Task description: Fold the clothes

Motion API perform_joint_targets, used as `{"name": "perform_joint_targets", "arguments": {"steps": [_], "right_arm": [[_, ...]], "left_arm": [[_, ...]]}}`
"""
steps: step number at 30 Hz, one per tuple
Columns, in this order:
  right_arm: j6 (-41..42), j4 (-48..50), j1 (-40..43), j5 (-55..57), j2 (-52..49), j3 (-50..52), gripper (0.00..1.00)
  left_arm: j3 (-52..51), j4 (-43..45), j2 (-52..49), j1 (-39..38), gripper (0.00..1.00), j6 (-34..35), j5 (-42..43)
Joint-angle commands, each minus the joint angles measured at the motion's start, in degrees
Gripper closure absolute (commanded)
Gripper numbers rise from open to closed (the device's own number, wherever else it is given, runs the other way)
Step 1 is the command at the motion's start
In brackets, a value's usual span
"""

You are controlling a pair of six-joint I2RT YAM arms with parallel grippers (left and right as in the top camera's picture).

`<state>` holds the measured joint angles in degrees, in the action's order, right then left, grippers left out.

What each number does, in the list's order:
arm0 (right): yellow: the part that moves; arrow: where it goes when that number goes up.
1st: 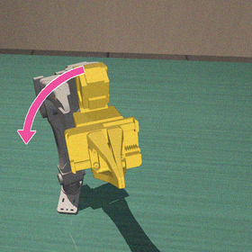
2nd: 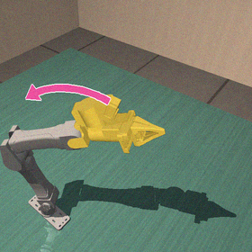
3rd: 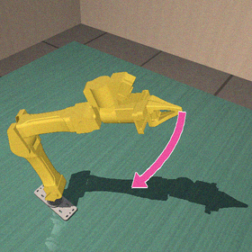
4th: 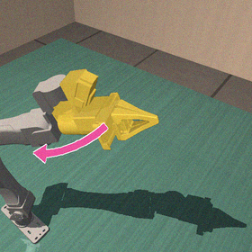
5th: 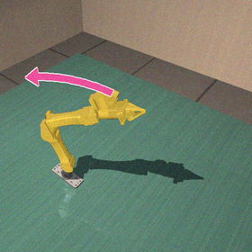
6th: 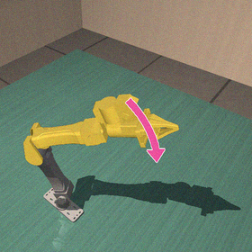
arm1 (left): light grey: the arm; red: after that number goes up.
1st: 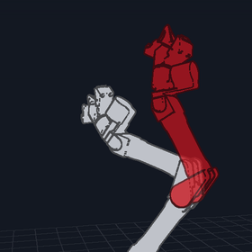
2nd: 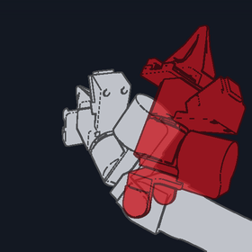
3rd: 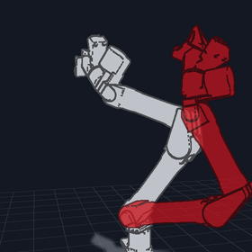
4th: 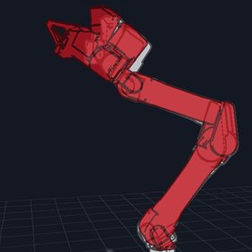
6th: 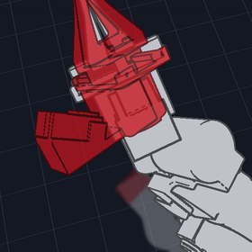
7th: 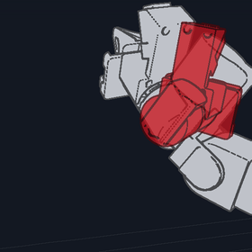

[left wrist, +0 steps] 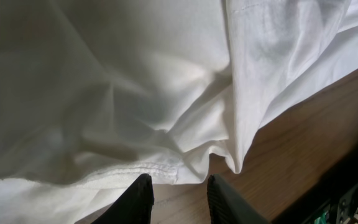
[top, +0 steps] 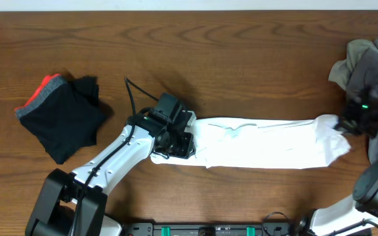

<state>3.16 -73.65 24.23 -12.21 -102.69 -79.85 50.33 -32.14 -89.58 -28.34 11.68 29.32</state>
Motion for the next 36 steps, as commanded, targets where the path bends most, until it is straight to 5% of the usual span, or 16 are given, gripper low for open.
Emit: {"name": "perform_joint_targets", "arguments": {"steps": [1,19,32,36], "right_arm": [[-1.5,-0.3,-6.8,-1.3,0.0,-0.9,0.99],[7.8,2.6,-31.5,1.3,0.0,3.7,0.96],[7.0,7.6,-39.6,-3.4,0.0,5.9,0.59],[5.1,9.6,-40.8,-6.0,0.0,5.9,0.57]], "left_arm": [[0.4,-0.2,-0.1,0.0,0.68,-1.2,-0.7],[0.4,-0.2,-0.1,0.0,0.68,-1.2,-0.6],[0.4,-0.9,-0.1,0.0,0.68,-1.2,0.0],[0.4,-0.9,-0.1,0.0,0.68,-1.2,0.0]]}}
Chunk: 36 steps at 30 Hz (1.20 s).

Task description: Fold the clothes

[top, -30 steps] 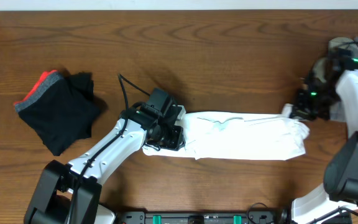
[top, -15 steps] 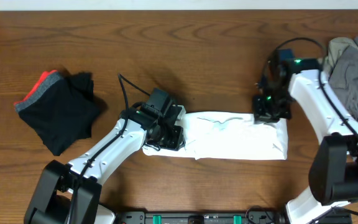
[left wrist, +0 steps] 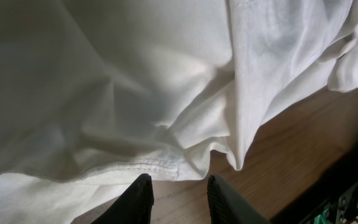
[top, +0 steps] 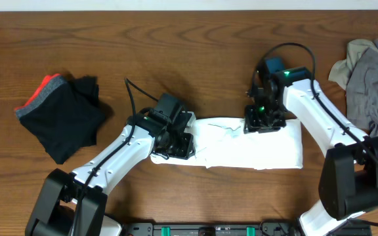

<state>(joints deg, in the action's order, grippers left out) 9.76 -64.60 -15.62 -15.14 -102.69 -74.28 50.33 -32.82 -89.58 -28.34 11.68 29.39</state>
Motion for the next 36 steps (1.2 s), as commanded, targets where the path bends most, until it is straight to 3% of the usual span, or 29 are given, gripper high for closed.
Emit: {"name": "perform_joint_targets", "arguments": {"steps": [1,8,24,26,30,36], "right_arm": [[-1.5,0.8,-1.0,-2.9,0.0,0.3,0.57],[-1.4,1.0,-0.6,1.7,0.0,0.3,0.49],[3.5,12.6,-1.3,5.3,0.0,8.6,0.51],[3.5,14.2,-1.3,5.3,0.0,9.9,0.59],[6.1,16.8,-1.3,6.3,0.0,11.5,0.84],[7.6,18.8,-1.3,6.8,0.0,11.5,0.99]], "left_arm": [[0.4,-0.2,-0.1,0.0,0.68,-1.2,-0.1],[0.4,-0.2,-0.1,0.0,0.68,-1.2,-0.1],[0.4,-0.4,-0.1,0.0,0.68,-1.2,-0.1],[0.4,-0.4,-0.1,0.0,0.68,-1.2,-0.1],[0.4,-0.4,-0.1,0.0,0.68,-1.2,-0.1],[0.4,-0.4,-0.1,0.0,0.68,-1.2,-0.1]]}}
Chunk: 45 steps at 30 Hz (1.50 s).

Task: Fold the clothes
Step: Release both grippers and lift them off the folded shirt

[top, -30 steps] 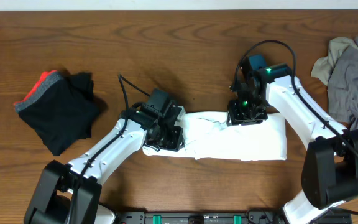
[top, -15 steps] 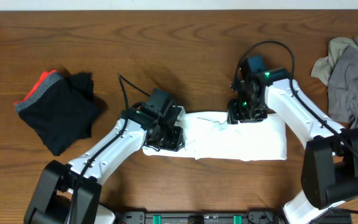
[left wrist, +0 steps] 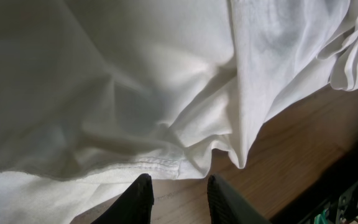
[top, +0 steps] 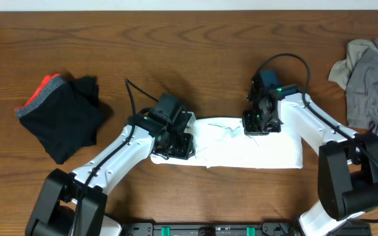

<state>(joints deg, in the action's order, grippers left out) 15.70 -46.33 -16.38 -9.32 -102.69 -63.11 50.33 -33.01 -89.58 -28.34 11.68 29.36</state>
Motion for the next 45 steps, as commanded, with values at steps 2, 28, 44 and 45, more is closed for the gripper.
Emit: {"name": "perform_joint_targets", "arguments": {"steps": [2,28,44,45], "right_arm": [[1.7,0.7,-0.5,1.0,0.1,0.1,0.99],[1.0,-4.1,-0.5,1.0,0.4,-7.3,0.81],[-3.2,-12.0,6.0,8.9,10.6,-9.2,0.77],[-3.2,-12.1,6.4,8.9,11.4,-9.2,0.76]], "left_arm": [[0.4,-0.2,-0.1,0.0,0.68,-1.2,-0.1],[0.4,-0.2,-0.1,0.0,0.68,-1.6,-0.1],[0.4,-1.4,7.5,13.5,0.28,-5.5,-4.8],[0.4,-1.5,7.0,14.9,0.28,-6.2,-4.8]]}}
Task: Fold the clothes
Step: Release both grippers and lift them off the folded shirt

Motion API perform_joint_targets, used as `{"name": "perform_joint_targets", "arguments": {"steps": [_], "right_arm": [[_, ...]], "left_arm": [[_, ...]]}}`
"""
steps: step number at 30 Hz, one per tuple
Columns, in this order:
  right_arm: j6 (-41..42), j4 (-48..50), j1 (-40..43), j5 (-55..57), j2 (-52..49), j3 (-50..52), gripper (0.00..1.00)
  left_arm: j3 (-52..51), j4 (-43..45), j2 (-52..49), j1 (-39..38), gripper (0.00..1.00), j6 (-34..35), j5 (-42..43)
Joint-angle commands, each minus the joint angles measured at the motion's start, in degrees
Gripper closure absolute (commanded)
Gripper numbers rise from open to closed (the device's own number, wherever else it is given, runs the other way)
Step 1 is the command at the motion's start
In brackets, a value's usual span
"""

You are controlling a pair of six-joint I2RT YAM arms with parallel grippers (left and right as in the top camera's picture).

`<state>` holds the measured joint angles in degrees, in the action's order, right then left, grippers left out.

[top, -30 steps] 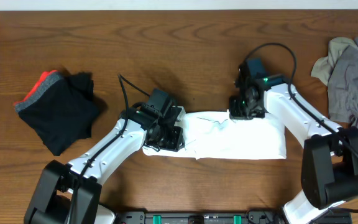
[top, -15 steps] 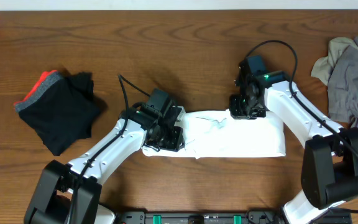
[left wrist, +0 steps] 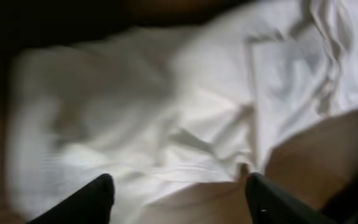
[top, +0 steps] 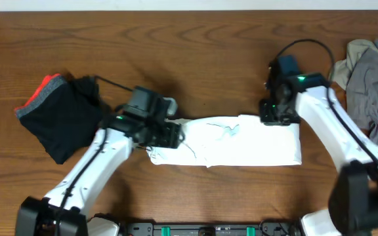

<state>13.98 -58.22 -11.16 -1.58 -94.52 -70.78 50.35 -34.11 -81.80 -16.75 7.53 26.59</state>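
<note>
A white garment (top: 241,141) lies folded into a long band on the wooden table (top: 195,52), and it fills the left wrist view as white garment (left wrist: 185,106), blurred. My left gripper (top: 170,134) hovers over its left end, open, fingers (left wrist: 95,199) spread wide with nothing between them; the left gripper (left wrist: 179,199) looks down on the cloth's near edge. My right gripper (top: 275,117) sits at the band's upper right corner; whether it is open or shut does not show from above.
A black garment with a red and grey waistband (top: 61,118) lies at the left. A heap of grey clothes (top: 369,65) lies at the right edge. Both arms reach in from the table's near edge.
My left gripper has shifted left and away from the cloth, and its fingers now stand far wider apart. The right gripper has moved right, from the band's middle top to its upper right corner.
The white garment lay stretched far right, its end at my right gripper by the grey heap, the left gripper on its left end. Then the right end lay folded over the middle, halving the band. The right gripper stayed there, and now both grippers have drawn outward.
</note>
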Motion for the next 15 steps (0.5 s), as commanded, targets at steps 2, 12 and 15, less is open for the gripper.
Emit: {"name": "perform_joint_targets", "arguments": {"steps": [2,12,15], "right_arm": [[-1.4,-0.9,1.7,1.2,4.5,-1.6,0.74],[-1.4,-1.9,2.1,1.2,4.8,-1.5,0.68],[-1.4,-2.1,2.1,1.1,4.8,-1.5,0.67]], "left_arm": [[0.4,-0.6,-2.2,5.8,0.27,-2.9,-1.5],[0.4,-0.8,-12.1,8.3,0.23,-6.9,3.2],[0.4,-0.5,-14.7,8.3,0.23,-6.9,2.4]]}}
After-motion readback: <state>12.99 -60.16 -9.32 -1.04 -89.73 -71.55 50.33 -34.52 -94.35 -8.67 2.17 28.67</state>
